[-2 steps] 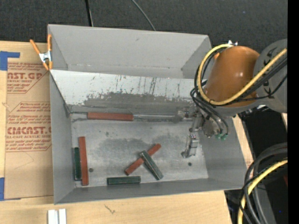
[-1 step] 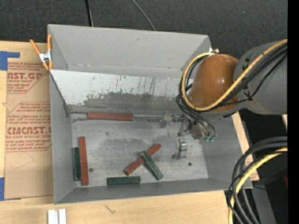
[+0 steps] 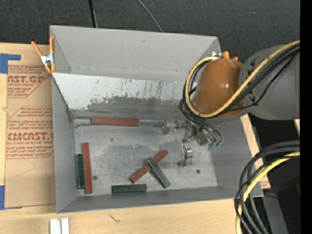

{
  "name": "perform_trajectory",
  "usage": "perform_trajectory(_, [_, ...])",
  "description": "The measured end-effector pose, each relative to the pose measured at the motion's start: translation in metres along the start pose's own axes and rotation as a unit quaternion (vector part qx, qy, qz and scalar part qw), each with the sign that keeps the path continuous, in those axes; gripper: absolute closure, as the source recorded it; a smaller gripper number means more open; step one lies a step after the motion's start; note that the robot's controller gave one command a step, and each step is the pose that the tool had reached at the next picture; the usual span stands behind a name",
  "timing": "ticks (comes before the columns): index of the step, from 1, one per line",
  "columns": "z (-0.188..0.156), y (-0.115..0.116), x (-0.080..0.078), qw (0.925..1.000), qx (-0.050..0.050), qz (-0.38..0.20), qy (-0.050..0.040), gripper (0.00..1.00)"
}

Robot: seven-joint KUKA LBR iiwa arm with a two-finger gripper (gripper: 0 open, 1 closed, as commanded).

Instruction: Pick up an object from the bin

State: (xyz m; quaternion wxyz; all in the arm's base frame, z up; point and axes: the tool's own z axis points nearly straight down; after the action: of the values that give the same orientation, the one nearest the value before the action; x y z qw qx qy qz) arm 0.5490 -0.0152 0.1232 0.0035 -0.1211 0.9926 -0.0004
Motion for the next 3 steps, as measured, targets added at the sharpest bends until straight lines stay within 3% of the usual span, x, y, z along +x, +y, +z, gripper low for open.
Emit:
perform_trajectory(1, [0.011,-0.005,0.011,0.9931,-0.005,-0.117,0.0068,0.00])
perform_trajectory(2, [0.052,0.097,-0.010,0.9883,-0.003,-0.153,0.0013,1.00])
perform_trajectory(3, [0.052,0.097,-0.010,0.9883,-0.003,-0.153,0.0013,1.00])
